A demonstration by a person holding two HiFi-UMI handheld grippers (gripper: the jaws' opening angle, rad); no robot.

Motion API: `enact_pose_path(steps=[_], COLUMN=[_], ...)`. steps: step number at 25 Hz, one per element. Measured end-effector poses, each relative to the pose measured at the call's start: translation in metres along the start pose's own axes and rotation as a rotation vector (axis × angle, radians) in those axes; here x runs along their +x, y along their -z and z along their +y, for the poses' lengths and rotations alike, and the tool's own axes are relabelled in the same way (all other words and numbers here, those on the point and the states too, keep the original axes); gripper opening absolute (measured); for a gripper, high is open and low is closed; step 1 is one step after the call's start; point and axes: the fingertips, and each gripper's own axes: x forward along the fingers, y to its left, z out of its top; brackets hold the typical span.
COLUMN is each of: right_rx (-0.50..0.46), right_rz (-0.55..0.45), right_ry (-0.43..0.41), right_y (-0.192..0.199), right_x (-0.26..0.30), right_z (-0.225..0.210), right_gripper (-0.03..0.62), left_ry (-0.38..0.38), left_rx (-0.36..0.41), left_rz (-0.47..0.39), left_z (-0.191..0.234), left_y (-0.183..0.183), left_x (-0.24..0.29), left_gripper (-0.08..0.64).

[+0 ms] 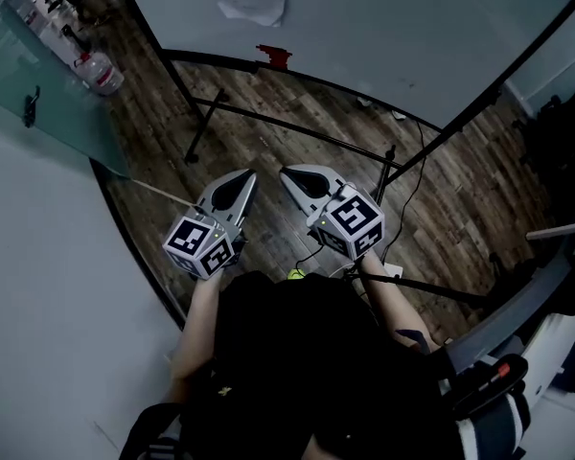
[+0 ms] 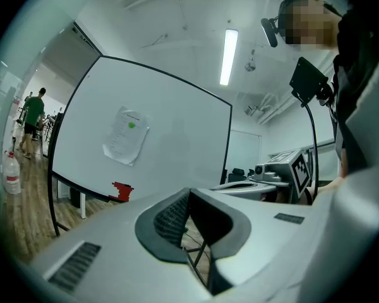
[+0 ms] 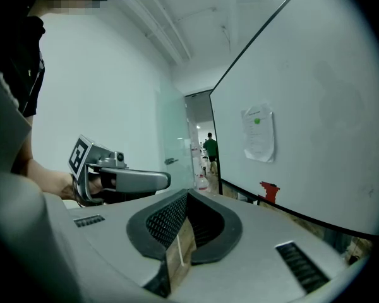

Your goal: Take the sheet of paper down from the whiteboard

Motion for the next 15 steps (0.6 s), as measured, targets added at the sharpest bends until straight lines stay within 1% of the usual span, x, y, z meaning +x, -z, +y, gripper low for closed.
enact_pose_path(steps=[4, 9, 12, 15], right_rx=[0.008, 0.01, 0.007, 0.006], right_rz=[0.005, 0.027, 0.03, 0.023], right_ry=[0.012, -0.005, 0.003, 0.024], right_y=[0.001, 0.005, 0.004, 0.003], right_x=[0.001, 0.013, 0.023, 0.038], right_z=[-0.011, -0.016, -0.023, -0.036], right_gripper=[0.012, 0.012, 0.012, 0.012], left_ry=[-0.014, -0.025, -0.014, 0.007], left_rx=[-0.003, -0.022, -0.031, -0.021], left_rz=[-0.002, 0.001, -0.004, 0.002], left_z=[0.003, 0.017, 0.027, 0.043], left_y=[-0.002, -0.001, -0.003, -0.004], left_x=[0.003, 0.006, 0.012, 0.025], left_gripper=[0.017, 0.017, 0.017, 0.017])
